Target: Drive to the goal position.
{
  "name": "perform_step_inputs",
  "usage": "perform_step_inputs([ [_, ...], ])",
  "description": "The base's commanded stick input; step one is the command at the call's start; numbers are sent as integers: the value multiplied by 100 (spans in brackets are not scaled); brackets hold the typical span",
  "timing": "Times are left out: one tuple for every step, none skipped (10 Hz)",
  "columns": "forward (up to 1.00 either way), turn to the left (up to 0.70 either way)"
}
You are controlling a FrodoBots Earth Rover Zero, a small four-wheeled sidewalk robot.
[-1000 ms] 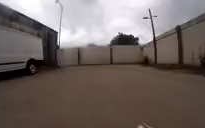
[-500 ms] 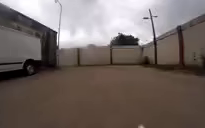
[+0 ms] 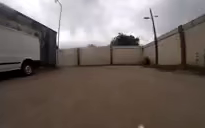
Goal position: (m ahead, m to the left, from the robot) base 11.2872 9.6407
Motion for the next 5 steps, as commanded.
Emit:
perform_step_inputs([
  [30, 0],
  [30, 0],
  [30, 0],
  [30, 0],
  [30, 0],
])
